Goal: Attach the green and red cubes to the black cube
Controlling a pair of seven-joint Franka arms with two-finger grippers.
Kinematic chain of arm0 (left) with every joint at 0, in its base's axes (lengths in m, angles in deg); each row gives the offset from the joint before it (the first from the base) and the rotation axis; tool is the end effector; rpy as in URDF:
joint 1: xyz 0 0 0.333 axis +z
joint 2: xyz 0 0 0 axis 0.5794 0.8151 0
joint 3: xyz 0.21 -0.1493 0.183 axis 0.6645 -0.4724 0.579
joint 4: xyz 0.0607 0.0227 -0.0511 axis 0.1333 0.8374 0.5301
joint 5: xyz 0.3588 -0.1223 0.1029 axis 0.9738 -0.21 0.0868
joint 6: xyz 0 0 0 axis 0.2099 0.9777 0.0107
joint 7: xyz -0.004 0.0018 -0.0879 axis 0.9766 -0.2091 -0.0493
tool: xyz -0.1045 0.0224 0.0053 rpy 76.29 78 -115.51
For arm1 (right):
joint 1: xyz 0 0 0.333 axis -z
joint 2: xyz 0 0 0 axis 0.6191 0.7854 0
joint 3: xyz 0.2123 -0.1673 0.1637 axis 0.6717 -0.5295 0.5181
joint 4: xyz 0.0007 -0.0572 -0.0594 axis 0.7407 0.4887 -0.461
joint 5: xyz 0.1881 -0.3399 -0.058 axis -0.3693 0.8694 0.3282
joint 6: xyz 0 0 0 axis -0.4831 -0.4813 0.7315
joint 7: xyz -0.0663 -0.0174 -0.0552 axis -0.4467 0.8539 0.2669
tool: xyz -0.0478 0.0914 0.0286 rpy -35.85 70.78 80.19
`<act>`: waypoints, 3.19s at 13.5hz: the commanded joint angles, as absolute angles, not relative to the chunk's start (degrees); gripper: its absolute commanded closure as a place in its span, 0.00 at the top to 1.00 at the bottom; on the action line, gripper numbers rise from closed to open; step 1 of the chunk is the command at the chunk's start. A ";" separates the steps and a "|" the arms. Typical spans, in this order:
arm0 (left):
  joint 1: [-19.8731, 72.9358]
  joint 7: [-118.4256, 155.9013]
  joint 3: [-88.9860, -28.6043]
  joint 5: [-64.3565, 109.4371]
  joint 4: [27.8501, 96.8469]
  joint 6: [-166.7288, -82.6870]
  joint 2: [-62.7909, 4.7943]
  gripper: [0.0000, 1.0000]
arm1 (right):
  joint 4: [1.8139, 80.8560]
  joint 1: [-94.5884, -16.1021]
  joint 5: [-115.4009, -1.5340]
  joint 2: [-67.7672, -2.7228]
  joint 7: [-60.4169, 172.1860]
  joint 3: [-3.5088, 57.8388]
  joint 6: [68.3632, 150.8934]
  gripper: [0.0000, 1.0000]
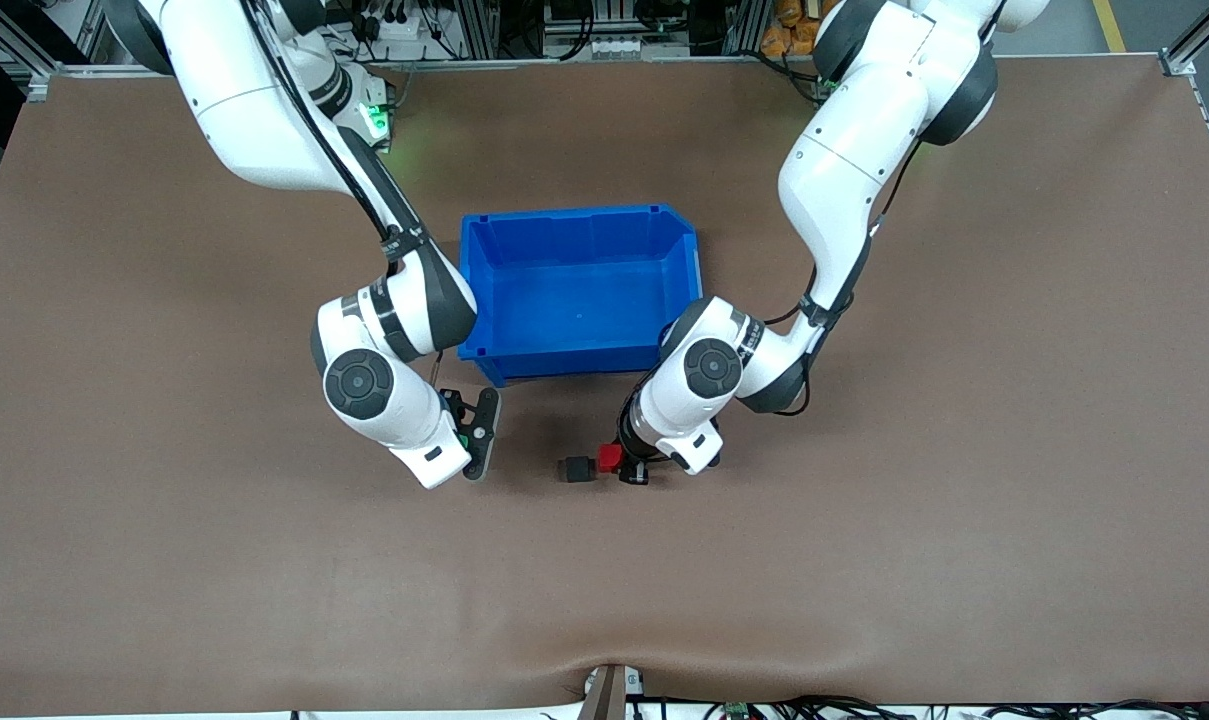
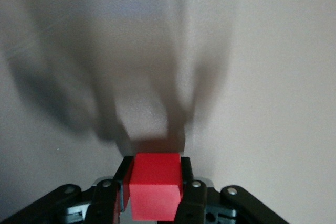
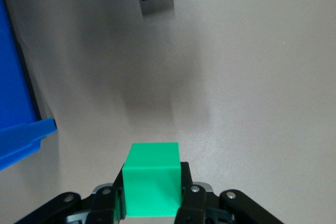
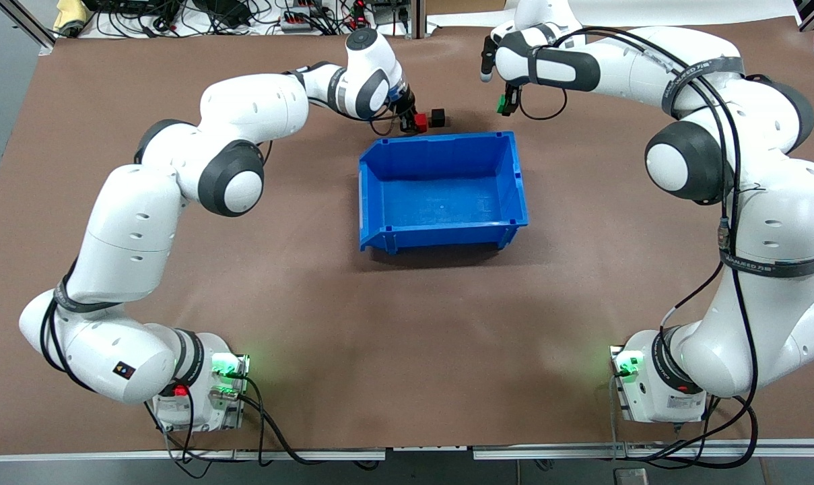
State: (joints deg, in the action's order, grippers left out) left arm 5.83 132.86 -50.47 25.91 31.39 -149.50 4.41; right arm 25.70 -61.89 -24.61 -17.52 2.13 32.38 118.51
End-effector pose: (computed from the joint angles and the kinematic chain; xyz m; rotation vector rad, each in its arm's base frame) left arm 0.6286 -0.4630 0.1804 1.9955 2.0280 -0.2293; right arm 0.6612 0.2890 0.2599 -2.3666 -2.0040 -0.0155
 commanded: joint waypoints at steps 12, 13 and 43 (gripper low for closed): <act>4.20 135.16 -49.08 24.85 24.69 -149.84 9.10 0.00 | 23.52 -61.89 -23.91 -16.43 3.00 32.09 117.93 0.00; 4.12 135.25 -49.08 24.85 24.69 -149.84 9.10 0.00 | 23.44 -61.98 -23.91 -16.43 3.00 32.09 117.85 0.00; 10.61 135.16 -49.61 25.11 25.21 -125.77 -8.20 1.00 | 14.66 -67.86 -24.17 -8.44 9.16 32.18 120.40 0.00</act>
State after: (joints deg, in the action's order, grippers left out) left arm 8.91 136.37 -49.90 25.74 24.16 -128.54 -4.66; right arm 18.89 -66.96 -24.61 -11.00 9.31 32.60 121.39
